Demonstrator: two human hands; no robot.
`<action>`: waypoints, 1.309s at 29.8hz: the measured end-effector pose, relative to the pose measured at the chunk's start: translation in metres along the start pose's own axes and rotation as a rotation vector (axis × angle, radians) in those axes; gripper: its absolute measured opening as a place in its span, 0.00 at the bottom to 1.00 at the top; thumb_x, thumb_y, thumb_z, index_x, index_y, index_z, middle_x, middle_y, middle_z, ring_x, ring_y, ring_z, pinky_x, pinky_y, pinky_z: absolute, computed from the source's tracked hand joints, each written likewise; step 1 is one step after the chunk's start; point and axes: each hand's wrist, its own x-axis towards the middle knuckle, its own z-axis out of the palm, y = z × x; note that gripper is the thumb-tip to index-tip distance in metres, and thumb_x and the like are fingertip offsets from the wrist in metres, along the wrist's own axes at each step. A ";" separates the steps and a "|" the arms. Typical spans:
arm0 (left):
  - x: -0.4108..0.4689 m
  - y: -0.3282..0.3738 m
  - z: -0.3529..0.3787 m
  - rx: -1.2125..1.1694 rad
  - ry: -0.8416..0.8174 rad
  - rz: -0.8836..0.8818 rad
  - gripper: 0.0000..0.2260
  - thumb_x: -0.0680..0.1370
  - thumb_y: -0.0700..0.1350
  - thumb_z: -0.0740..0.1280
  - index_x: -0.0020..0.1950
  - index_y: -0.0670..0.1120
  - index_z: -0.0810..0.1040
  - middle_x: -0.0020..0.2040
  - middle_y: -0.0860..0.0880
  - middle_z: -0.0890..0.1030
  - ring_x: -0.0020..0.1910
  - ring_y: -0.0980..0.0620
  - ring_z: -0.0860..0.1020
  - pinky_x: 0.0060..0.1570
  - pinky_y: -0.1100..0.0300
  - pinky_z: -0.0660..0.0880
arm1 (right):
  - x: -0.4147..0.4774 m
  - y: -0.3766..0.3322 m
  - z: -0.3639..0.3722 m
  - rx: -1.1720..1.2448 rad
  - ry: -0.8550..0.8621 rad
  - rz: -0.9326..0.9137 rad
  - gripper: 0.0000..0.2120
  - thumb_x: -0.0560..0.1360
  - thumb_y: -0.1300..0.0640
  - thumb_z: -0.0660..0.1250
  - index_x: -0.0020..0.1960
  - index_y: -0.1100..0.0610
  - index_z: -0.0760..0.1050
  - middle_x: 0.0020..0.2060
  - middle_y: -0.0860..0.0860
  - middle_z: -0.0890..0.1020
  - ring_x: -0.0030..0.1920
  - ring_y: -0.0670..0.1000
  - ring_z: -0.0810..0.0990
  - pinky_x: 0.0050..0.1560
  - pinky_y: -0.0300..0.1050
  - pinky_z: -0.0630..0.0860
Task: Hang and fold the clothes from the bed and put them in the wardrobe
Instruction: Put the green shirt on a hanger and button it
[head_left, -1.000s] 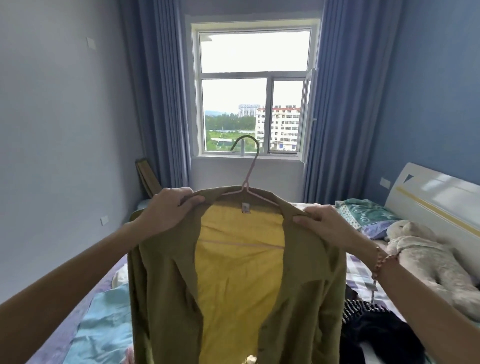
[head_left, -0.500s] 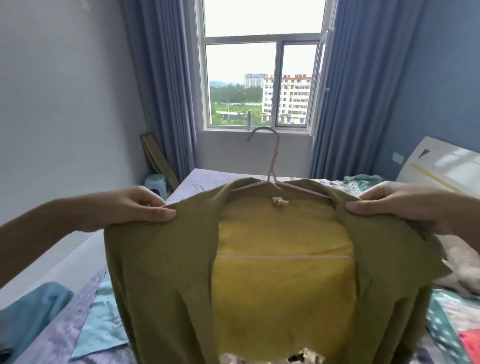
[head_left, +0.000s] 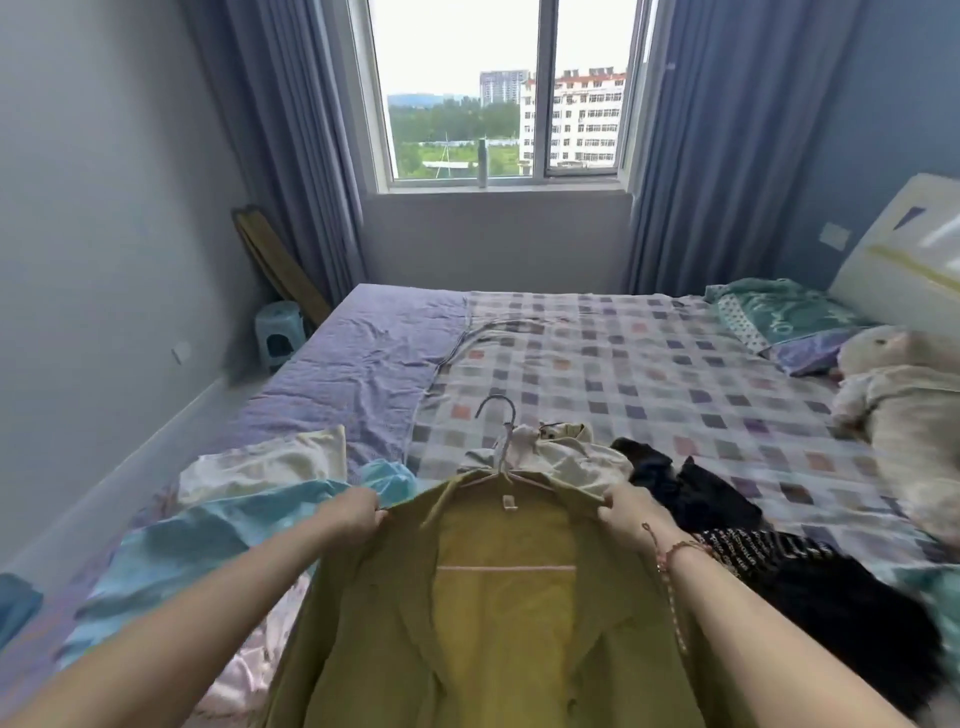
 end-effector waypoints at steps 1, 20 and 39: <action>0.030 0.005 0.026 0.022 0.021 -0.037 0.15 0.81 0.51 0.56 0.53 0.43 0.77 0.55 0.43 0.79 0.53 0.45 0.77 0.50 0.56 0.72 | 0.030 0.013 0.029 -0.037 0.022 0.044 0.10 0.78 0.54 0.57 0.52 0.55 0.76 0.52 0.54 0.79 0.55 0.56 0.76 0.56 0.47 0.70; 0.028 0.046 0.334 -0.708 0.306 -0.239 0.22 0.73 0.50 0.70 0.58 0.40 0.66 0.54 0.41 0.75 0.54 0.42 0.74 0.52 0.52 0.71 | 0.027 0.070 0.300 0.222 0.109 -0.024 0.08 0.79 0.52 0.59 0.52 0.53 0.74 0.49 0.48 0.74 0.51 0.49 0.75 0.46 0.40 0.67; 0.018 0.080 0.307 -1.001 0.100 0.090 0.05 0.71 0.42 0.73 0.36 0.45 0.79 0.33 0.52 0.79 0.33 0.59 0.76 0.35 0.71 0.71 | 0.026 0.048 0.303 0.806 -0.011 0.066 0.07 0.71 0.64 0.71 0.35 0.58 0.77 0.26 0.51 0.80 0.26 0.45 0.77 0.30 0.38 0.75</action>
